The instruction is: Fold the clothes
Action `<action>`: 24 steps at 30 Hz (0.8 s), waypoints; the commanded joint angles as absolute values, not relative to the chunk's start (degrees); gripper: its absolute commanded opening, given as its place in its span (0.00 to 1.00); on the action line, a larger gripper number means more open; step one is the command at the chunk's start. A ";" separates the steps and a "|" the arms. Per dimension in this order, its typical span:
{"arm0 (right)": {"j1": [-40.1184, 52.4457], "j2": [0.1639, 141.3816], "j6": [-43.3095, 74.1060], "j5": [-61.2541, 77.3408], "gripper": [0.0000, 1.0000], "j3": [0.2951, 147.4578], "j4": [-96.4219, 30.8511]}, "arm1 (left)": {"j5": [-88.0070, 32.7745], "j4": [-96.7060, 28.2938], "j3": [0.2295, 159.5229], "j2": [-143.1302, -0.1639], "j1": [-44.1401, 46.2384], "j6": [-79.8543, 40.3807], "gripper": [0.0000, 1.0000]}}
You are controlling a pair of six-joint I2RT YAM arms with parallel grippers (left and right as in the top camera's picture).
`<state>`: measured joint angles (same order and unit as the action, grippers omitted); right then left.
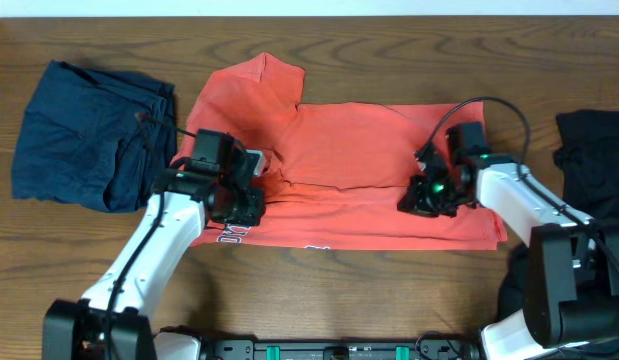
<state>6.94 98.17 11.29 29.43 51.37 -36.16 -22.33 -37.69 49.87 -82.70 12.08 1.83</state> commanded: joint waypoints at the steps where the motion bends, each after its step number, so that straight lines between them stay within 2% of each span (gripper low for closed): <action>1: 9.15 97.62 12.64 21.54 0.02 49.23 -34.46 | -22.28 -37.56 50.81 -84.58 12.99 2.81 0.22; 6: 9.39 97.62 17.58 17.72 0.04 47.29 -26.04 | -22.28 -37.58 50.81 -85.82 13.10 2.79 0.21; 11: 9.39 97.62 17.72 16.49 0.02 46.13 -14.76 | -22.28 -37.08 50.81 -85.82 13.10 2.79 0.21; 16: 9.32 97.58 16.69 16.51 0.05 46.37 -4.29 | -22.28 -37.04 50.81 -85.82 13.10 2.79 0.21; 24: 4.95 90.56 12.03 20.03 0.12 49.52 -15.97 | -24.21 -37.17 50.81 -85.82 13.10 2.79 0.24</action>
